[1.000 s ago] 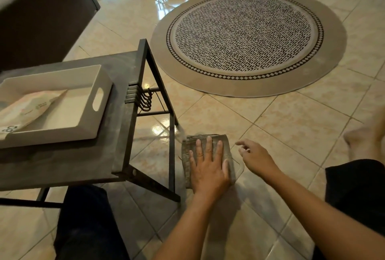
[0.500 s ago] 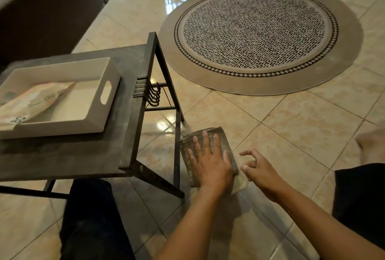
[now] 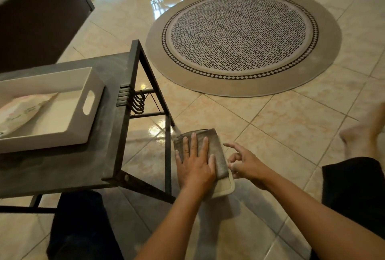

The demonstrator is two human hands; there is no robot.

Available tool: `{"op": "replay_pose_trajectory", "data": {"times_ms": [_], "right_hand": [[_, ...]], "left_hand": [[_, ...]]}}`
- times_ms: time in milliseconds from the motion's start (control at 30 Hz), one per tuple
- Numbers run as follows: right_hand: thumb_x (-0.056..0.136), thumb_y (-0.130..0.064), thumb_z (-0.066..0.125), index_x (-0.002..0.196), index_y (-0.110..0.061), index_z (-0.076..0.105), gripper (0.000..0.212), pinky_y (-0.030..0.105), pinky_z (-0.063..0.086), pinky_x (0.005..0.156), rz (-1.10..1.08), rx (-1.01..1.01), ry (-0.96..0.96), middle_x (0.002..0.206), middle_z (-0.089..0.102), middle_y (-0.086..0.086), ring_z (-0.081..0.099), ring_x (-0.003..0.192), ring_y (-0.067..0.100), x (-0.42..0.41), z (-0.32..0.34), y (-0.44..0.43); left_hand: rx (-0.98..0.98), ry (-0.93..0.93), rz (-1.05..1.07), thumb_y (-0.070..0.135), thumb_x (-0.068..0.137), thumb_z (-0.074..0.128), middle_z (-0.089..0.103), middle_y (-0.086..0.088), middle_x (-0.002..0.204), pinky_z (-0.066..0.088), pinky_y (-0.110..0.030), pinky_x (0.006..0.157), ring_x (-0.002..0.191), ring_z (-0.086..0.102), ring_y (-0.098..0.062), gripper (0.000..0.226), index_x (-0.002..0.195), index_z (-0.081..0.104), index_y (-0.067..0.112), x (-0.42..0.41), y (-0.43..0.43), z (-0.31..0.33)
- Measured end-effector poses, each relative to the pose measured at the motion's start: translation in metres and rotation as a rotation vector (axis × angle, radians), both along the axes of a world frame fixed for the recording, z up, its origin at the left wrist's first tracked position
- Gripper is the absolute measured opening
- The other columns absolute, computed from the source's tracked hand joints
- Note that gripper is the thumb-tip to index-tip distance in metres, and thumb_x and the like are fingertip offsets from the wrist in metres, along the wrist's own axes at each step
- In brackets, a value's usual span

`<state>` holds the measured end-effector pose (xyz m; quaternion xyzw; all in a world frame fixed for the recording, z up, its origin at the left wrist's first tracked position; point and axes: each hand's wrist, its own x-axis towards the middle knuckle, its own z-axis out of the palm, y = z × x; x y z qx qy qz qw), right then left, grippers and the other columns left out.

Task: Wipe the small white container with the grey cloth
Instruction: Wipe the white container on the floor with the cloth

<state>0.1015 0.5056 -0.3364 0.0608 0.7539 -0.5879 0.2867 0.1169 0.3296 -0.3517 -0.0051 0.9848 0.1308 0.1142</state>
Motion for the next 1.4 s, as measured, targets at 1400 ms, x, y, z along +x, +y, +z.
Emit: {"op": "replay_pose_trajectory", "data": {"times_ms": [1400], "right_hand": [[0.086, 0.014, 0.061, 0.142, -0.025, 0.043, 0.07, 0.037, 0.063, 0.062, 0.062, -0.016, -0.003, 0.097, 0.058, 0.014, 0.067, 0.078, 0.023, -0.047, 0.0, -0.001]], "left_hand": [[-0.053, 0.014, -0.092, 0.059, 0.081, -0.02, -0.035, -0.004, 0.157, -0.011, -0.058, 0.118, 0.142, -0.037, -0.026, 0.079, 0.152, -0.022, 0.026, 0.006, 0.016, 0.004]]}}
